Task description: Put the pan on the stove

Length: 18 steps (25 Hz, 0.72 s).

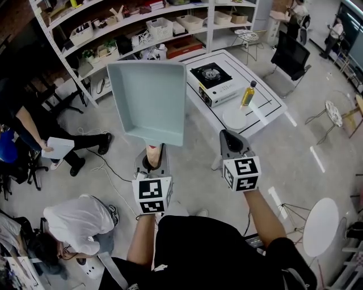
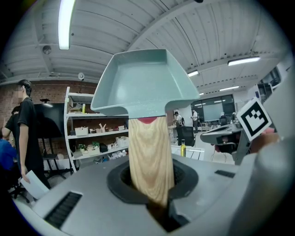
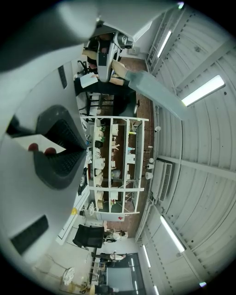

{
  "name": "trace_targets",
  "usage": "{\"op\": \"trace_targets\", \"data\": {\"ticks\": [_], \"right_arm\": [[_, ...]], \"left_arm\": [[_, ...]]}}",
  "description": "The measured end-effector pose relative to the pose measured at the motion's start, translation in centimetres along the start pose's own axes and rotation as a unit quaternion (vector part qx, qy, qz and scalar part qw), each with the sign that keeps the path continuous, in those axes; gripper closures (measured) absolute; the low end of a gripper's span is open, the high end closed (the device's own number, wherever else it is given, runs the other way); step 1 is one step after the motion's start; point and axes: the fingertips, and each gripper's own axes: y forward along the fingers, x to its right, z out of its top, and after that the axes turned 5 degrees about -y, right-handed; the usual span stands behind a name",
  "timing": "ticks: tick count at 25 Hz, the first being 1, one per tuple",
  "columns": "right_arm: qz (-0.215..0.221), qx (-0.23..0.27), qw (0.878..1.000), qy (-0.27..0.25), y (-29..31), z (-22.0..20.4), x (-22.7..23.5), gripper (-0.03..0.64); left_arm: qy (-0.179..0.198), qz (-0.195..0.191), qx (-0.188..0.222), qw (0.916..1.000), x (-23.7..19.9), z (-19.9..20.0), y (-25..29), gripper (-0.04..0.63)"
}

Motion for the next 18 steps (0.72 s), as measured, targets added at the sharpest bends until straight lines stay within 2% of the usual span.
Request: {"op": "trace_targets", "data": {"ticks": [10,18], "right_arm": [[0.016,-0.014,1.0,0.004,1.9,-0.9,0.1,0.615],[0.011,-0.017,1.0,0.001,7.0,-0.3,0.7,0.615]], "left_arm": [[-0.005,0.003,-0.008,1.0,-0.5,-0.1,1.8,0.54],[-0.002,-0.003,0.0,1.0,-3.2,0.9,6.4,0.54]]}}
